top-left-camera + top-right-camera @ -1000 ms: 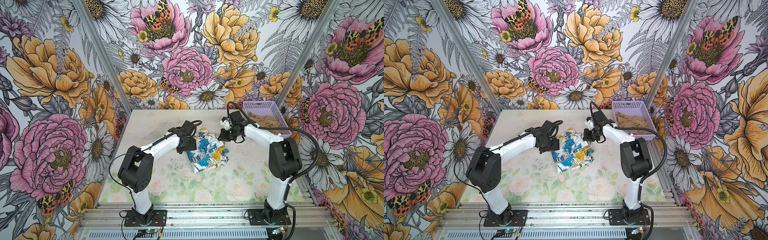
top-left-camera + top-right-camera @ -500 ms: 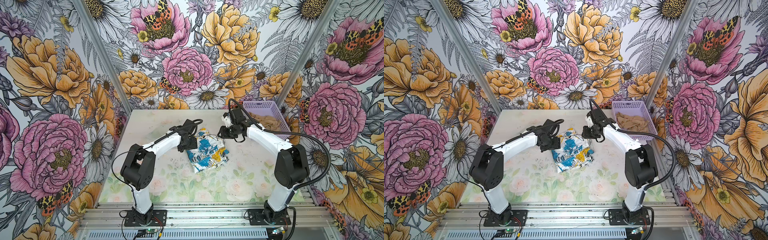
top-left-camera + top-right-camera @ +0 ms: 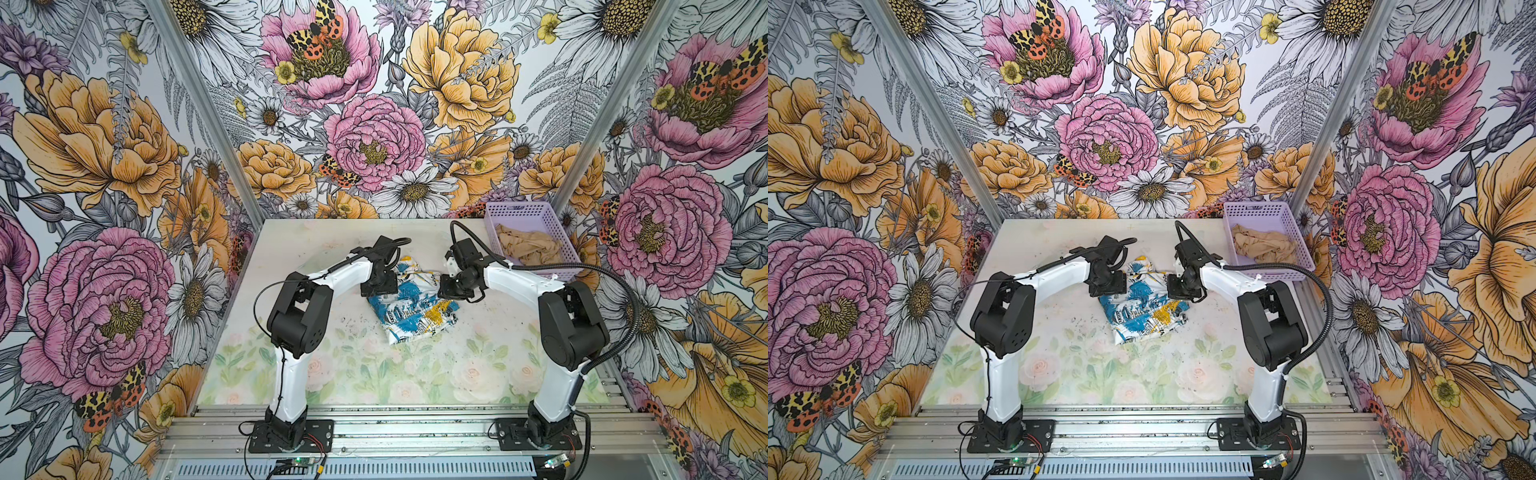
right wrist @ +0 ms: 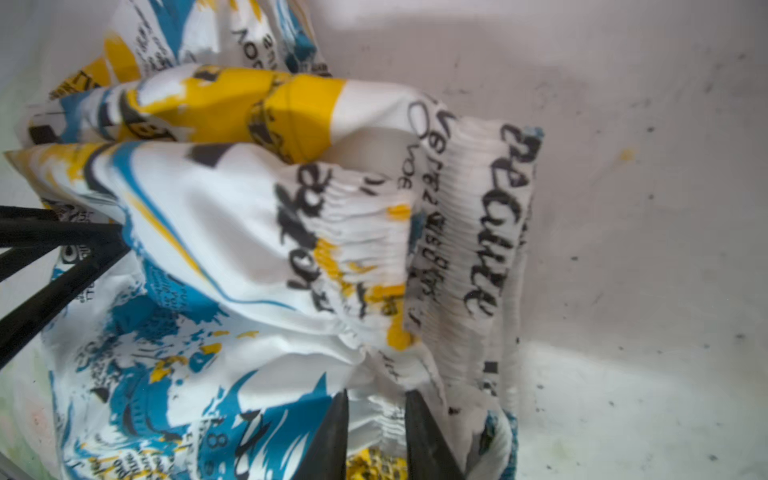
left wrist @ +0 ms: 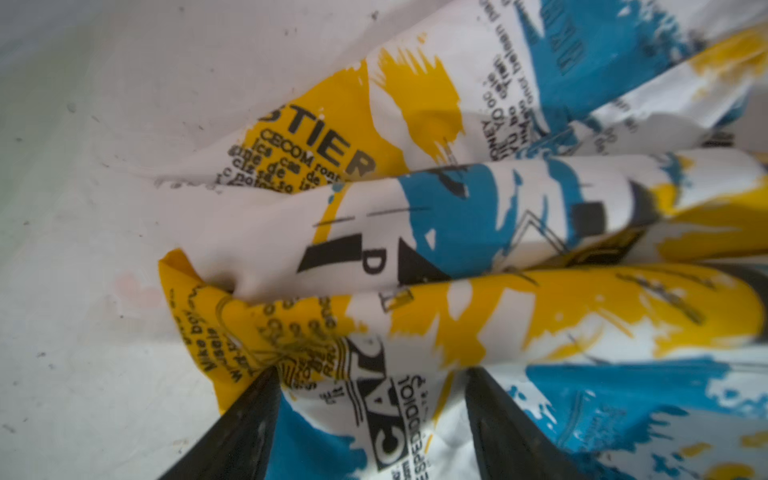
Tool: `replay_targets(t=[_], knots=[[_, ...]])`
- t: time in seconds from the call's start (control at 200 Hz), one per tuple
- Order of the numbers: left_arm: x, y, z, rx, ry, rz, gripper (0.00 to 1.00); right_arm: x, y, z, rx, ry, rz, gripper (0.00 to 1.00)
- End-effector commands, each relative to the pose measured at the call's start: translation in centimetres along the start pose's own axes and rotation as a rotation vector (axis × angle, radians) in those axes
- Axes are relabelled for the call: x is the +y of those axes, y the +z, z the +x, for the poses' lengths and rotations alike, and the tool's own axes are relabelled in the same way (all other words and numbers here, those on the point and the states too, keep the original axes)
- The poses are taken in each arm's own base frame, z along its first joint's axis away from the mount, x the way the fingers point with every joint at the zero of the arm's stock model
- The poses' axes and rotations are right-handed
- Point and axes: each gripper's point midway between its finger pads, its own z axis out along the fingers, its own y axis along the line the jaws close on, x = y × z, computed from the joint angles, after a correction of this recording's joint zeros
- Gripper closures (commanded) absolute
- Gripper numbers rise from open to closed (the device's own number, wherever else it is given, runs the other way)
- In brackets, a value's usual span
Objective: Fold and stack the mixed laundry pile
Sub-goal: 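Grasp the shorts' folded edge with the left gripper while the right holds the waistband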
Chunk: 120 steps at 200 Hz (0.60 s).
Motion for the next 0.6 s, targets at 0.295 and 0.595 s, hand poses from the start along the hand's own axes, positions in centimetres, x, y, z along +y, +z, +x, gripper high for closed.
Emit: replay_targets(t=[0.295, 0.595], knots=[[0.2, -0.8, -0.7, -0.031, 0.022, -0.009, 0.28, -0.7, -0.1, -1.1, -0.048, -0.005, -0.007, 0.72], [-5.3, -5.0, -4.1, -0.185, 0.299, 0.046, 0.21, 2.9, -4.6, 3.1, -0.048, 0.071, -0.078, 0.63]])
